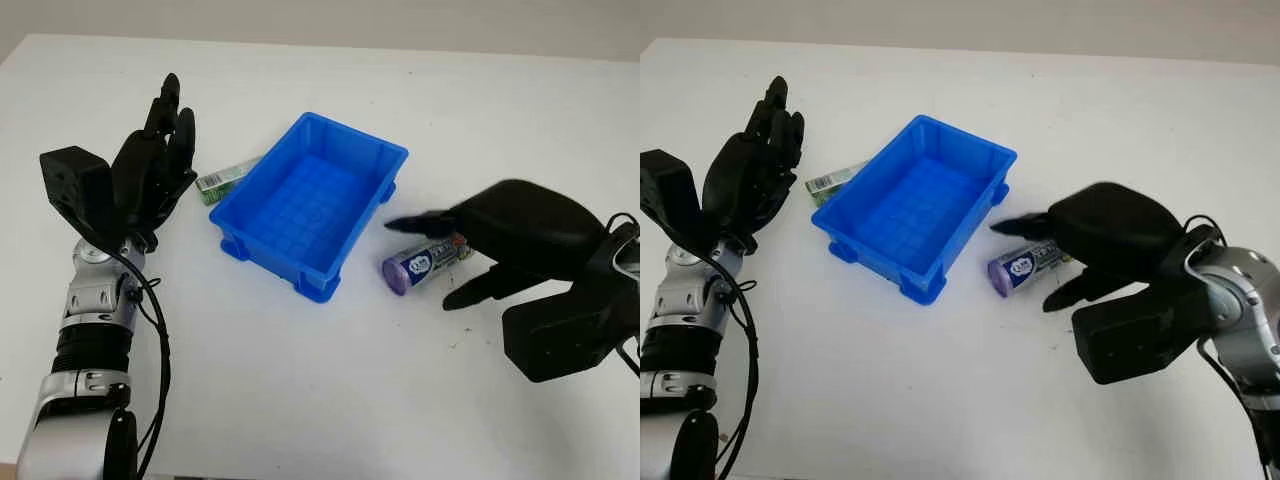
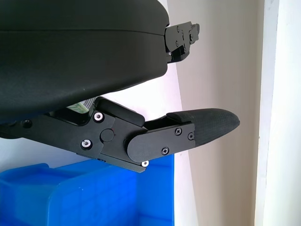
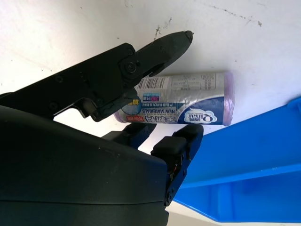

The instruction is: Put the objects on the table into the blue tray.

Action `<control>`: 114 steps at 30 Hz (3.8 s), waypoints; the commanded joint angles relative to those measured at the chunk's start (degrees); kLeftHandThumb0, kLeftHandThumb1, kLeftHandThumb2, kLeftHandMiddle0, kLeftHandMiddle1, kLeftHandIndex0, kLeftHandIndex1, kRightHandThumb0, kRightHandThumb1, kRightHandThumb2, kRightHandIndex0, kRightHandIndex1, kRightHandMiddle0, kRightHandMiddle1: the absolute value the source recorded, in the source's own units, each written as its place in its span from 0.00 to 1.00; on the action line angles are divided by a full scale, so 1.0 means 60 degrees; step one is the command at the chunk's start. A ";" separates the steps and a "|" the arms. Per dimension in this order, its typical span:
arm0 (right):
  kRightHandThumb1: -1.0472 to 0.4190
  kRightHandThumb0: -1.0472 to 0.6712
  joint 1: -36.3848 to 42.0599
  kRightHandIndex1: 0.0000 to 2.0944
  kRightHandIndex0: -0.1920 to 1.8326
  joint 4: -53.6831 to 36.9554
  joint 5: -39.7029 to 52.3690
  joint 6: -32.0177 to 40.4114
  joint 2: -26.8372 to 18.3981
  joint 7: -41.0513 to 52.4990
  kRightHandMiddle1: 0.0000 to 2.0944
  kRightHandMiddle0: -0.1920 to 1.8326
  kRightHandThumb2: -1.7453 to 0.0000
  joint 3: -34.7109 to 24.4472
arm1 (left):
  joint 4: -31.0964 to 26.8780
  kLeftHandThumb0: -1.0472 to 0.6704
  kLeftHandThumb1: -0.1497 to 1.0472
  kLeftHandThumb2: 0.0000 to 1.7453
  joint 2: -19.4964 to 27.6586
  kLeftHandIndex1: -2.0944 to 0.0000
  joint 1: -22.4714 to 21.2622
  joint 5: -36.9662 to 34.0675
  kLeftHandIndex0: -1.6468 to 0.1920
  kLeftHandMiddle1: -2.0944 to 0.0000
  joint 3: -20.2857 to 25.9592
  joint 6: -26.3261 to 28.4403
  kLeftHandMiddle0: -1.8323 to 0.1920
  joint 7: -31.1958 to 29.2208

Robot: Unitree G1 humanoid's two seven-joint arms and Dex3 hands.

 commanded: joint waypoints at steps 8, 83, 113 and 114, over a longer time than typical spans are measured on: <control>0.12 0.30 0.0055 0.06 0.37 -0.0048 -0.0216 0.0836 -0.0009 0.0388 0.05 0.38 0.96 0.0101 | 0.0086 0.16 1.00 0.36 0.0176 1.00 -0.0219 0.0027 1.00 1.00 0.0013 -0.0080 1.00 -0.0049; 0.00 0.30 -0.7577 0.92 0.30 1.0276 -0.0279 -0.5007 0.4708 -0.5934 0.89 0.21 0.89 0.2379 | 0.0090 0.15 1.00 0.34 -0.0627 1.00 0.0205 -0.0185 1.00 1.00 0.0084 -0.0406 1.00 0.0328; 0.00 0.13 -0.5147 0.03 0.02 0.5371 0.1420 -0.2511 0.3240 -0.4127 0.05 0.03 0.68 0.0438 | 0.0691 0.22 1.00 0.13 0.1592 0.98 -0.0840 0.2574 0.98 0.98 -0.0900 -0.0664 0.98 0.1037; 0.00 0.12 -0.5036 0.03 0.03 0.5299 0.1602 -0.2420 0.3215 -0.4117 0.05 0.04 0.67 0.0272 | 0.0838 0.21 1.00 0.11 0.1781 0.97 -0.1019 0.2725 0.97 0.97 -0.0967 -0.0632 0.97 0.1010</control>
